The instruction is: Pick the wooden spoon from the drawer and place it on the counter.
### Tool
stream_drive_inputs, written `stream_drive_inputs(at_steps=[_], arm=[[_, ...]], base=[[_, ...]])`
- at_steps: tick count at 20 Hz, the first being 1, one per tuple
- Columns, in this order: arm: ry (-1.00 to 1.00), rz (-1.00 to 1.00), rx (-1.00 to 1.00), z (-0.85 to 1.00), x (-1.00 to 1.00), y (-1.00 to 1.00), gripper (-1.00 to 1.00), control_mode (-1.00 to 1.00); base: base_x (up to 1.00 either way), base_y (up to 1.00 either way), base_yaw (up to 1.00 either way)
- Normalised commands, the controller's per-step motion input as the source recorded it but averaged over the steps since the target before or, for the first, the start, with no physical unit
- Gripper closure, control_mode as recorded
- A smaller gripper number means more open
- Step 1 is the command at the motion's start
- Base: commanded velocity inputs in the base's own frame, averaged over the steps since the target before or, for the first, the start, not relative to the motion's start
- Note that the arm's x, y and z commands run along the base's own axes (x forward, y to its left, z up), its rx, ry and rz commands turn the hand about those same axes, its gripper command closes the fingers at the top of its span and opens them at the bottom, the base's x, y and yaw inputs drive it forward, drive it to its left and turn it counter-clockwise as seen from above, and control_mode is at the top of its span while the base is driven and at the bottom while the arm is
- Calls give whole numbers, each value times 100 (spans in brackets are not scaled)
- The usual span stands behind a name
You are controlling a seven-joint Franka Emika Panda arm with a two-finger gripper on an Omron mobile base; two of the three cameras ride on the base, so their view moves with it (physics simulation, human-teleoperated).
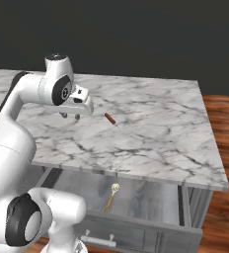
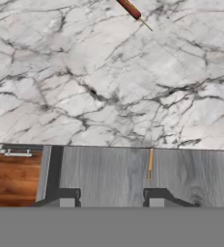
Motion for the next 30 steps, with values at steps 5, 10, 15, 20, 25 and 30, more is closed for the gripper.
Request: stream_drive_inputs(at_steps=[5,10,15,20,25,30], arm=[[0,0,0,-12,-14,0,-100,-100],[0,0,0,-29,-34,-3,-100,-100],[0,0,0,-31,-37,-2,-100,-100],[0,0,0,0,0,0,-100,100],[0,0,0,0,0,0,-100,100],[0,0,0,0,0,0,-100,100]], base=[[0,0,0],[0,0,0],[0,0,0],[-45,0,-2],[-49,7,-14],[-57,43,-31]])
